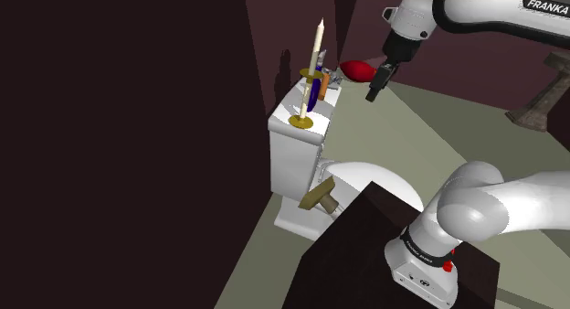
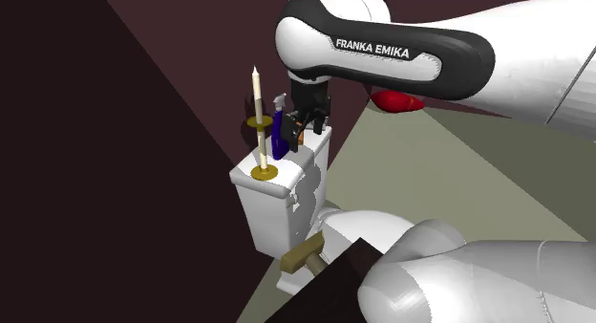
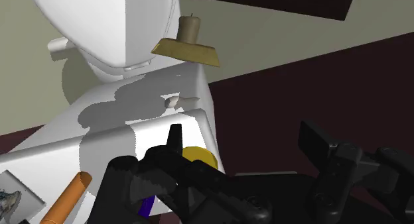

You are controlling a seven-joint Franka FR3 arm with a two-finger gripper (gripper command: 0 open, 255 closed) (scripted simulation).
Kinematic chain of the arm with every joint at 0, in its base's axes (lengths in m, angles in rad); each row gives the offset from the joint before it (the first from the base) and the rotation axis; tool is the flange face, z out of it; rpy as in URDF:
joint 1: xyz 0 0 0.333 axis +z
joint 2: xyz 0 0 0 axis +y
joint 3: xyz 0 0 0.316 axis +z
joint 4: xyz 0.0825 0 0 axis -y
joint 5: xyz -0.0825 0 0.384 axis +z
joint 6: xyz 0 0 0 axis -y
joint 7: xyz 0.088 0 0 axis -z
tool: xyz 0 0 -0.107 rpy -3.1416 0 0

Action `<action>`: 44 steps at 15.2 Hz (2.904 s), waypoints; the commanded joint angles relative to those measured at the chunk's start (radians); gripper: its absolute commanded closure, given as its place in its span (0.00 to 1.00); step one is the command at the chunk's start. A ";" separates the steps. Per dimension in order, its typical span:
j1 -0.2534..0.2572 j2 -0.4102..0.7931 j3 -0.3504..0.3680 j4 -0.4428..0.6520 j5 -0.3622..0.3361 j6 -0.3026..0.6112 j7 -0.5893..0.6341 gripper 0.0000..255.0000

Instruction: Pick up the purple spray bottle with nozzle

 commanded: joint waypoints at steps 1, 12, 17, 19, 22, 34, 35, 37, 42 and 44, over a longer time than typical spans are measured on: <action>0.000 0.000 0.000 0.000 0.000 0.000 0.000 0.00; -0.144 0.484 0.102 0.394 0.041 0.043 0.491 0.00; -0.191 0.692 0.105 0.619 0.033 0.005 0.695 0.00; -0.206 0.774 0.098 0.717 0.030 -0.019 0.771 0.00; -0.225 0.897 0.080 0.873 0.030 -0.063 0.878 0.00; -0.258 1.053 0.038 0.992 0.044 -0.041 1.032 0.00; -0.258 1.051 0.038 0.981 0.045 -0.032 1.032 0.00; -0.258 1.051 0.038 0.981 0.045 -0.032 1.033 1.00; -0.258 1.052 0.038 0.982 0.044 -0.032 1.033 1.00; -0.257 1.052 0.038 0.982 0.044 -0.032 1.033 1.00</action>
